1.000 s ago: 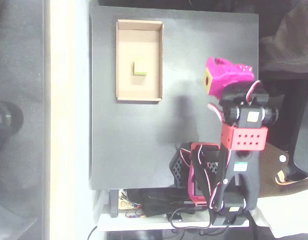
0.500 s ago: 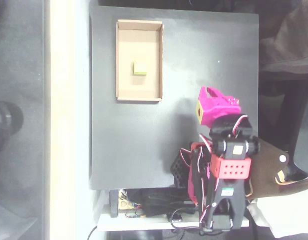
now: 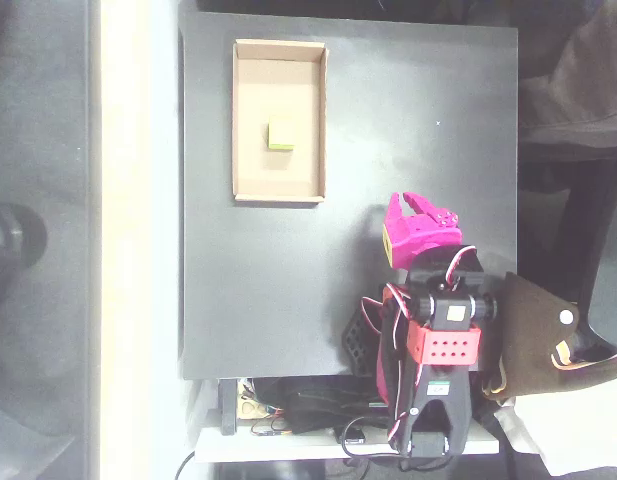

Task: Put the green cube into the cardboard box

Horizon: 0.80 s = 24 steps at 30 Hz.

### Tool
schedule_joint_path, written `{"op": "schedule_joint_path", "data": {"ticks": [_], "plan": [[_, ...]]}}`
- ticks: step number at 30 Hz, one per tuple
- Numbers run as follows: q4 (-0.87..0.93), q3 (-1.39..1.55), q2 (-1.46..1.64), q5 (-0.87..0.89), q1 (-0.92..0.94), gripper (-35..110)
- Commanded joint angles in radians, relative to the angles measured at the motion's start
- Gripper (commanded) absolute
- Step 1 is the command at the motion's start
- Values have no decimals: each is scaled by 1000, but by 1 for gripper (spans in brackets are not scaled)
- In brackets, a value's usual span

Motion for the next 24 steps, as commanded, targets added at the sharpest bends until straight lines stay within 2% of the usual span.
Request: {"op": "schedule_joint_path", "data": {"ticks": [1, 15, 24], "plan": [[-6, 58, 55, 6, 15, 2], [20, 176, 75, 5, 6, 2], [212, 178, 75, 6, 14, 2]]}}
